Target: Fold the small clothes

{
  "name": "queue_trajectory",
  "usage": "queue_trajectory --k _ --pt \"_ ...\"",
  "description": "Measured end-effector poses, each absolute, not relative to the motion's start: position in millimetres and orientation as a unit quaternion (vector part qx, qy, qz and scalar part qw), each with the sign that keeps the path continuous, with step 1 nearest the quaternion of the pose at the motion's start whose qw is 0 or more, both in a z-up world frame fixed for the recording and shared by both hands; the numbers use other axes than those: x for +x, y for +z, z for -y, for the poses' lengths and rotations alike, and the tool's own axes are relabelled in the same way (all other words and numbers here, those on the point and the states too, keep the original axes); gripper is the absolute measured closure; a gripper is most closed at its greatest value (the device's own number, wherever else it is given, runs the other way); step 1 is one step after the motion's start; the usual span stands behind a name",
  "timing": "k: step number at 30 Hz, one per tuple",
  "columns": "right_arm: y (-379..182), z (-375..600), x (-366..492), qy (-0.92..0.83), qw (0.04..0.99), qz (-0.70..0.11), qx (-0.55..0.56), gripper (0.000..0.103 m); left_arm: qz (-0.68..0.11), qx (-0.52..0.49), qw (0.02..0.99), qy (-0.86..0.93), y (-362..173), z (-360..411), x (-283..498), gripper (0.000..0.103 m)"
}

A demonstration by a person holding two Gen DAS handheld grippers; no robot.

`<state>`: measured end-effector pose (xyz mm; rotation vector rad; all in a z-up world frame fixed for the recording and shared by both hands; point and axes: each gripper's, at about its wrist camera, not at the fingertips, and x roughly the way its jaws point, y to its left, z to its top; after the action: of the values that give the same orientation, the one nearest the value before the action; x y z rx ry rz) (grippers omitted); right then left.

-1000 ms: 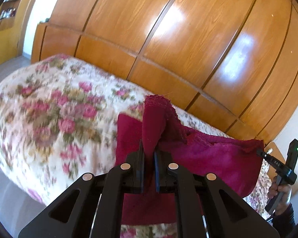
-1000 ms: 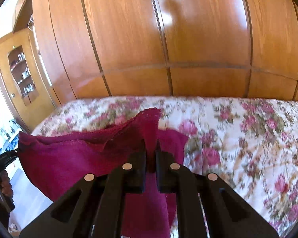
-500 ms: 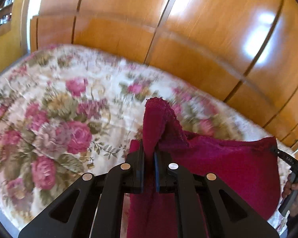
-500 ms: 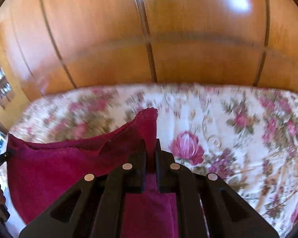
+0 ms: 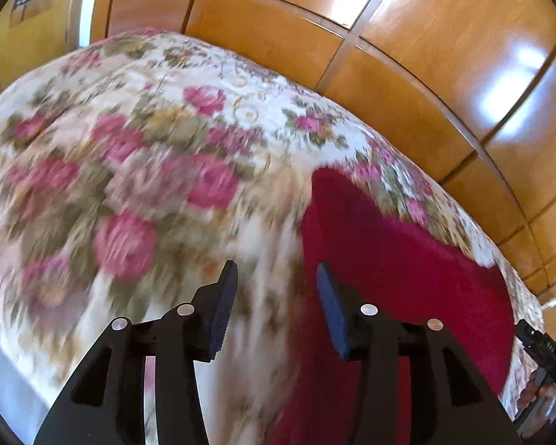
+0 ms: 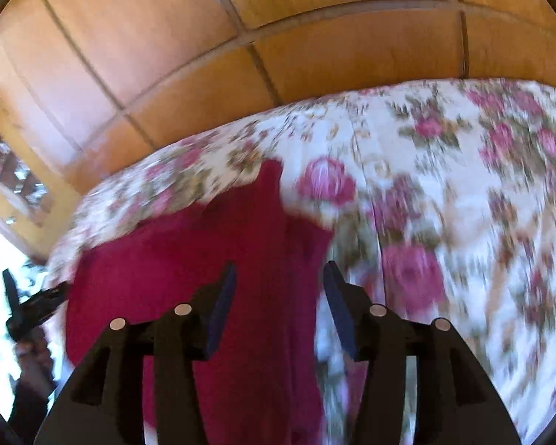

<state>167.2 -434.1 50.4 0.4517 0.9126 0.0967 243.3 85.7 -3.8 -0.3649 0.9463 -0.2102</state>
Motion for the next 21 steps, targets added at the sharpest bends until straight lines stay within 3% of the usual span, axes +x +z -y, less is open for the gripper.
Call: queue_trajectory --k 3,5,7,8,11,12,13,15,18,21 --pt "44.8 425.9 127.1 0.074 0.863 -0.456 0.204 0.053 -0.455 -0.189 0.861 -0.124 -5.8 -96.6 204.8 0.059" --pt "36.5 418.2 108.8 0.083 0.857 -0.471 0.194 0.053 -0.457 -0.197 0.856 -0.139 -9.4 -100.6 180.5 0.048" --pt "24.3 408.4 96.6 0.085 0.851 -0.485 0.183 0.055 -0.457 -0.205 0.853 -0.151 -12.8 -99.7 159.3 0.046" --pt "19.3 404.1 94.6 0.085 0.849 -0.491 0.178 0.058 -0.460 -0.203 0.850 -0.158 -14.7 -97.1 153.7 0.046" --pt "12.2 394.3 96.9 0.077 0.849 -0.495 0.167 0.082 -0.465 -0.183 0.849 -0.170 -20.0 -84.1 138.5 0.046" --pt "16.0 392.7 96.6 0.072 0.853 -0.490 0.164 0.093 -0.470 -0.168 0.850 -0.166 -22.4 -79.4 137.1 0.059" --pt "21.3 393.4 94.5 0.074 0.857 -0.484 0.162 0.093 -0.476 -0.142 0.853 -0.157 -24.9 -73.5 136.1 0.079" --pt "38.6 394.0 89.6 0.077 0.868 -0.467 0.150 0.094 -0.477 -0.114 0.857 -0.158 -25.4 -68.4 135.5 0.089" --pt "49.0 396.3 82.7 0.075 0.876 -0.460 0.125 0.095 -0.472 -0.072 0.864 -0.157 -20.2 -63.6 137.7 0.093" --pt "15.4 400.5 86.1 0.054 0.858 -0.497 0.119 0.095 -0.480 -0.044 0.861 -0.159 -26.2 -64.6 144.6 0.093"
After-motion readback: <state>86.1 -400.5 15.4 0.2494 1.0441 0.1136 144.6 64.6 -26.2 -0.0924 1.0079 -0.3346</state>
